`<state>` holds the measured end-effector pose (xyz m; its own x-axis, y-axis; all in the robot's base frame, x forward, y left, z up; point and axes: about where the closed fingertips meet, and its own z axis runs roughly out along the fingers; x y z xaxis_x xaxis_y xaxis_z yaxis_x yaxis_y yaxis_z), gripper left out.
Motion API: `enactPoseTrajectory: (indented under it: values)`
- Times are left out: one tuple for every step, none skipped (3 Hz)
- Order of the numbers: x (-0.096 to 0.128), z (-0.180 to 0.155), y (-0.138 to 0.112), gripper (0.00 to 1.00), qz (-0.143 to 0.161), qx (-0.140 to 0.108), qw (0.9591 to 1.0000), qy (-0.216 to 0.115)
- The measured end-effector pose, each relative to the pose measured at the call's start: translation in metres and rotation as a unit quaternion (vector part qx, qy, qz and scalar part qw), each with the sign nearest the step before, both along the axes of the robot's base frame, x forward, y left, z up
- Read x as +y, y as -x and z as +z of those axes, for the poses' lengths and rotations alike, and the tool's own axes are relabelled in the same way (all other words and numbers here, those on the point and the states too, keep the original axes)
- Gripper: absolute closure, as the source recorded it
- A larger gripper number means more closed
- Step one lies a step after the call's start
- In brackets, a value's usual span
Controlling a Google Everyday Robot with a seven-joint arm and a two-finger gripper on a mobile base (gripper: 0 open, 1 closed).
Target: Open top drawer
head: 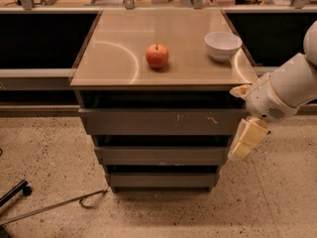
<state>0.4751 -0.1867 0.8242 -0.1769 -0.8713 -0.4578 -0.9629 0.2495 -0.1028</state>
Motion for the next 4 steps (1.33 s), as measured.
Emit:
enactPoseTrajectory:
  values:
    - [0.001,0.000,0.000,0.00,0.000,0.000,1.0000,-0.001]
    - [0.018,-0.021,-0.019,0.00,0.013,0.003,0.9998,-0.016]
    - [0.037,-0.052,-0.043,0.00,0.022,0.001,0.9996,-0.016]
    - [0.046,-0.081,-0.065,0.00,0.022,-0.008,0.9997,-0.010]
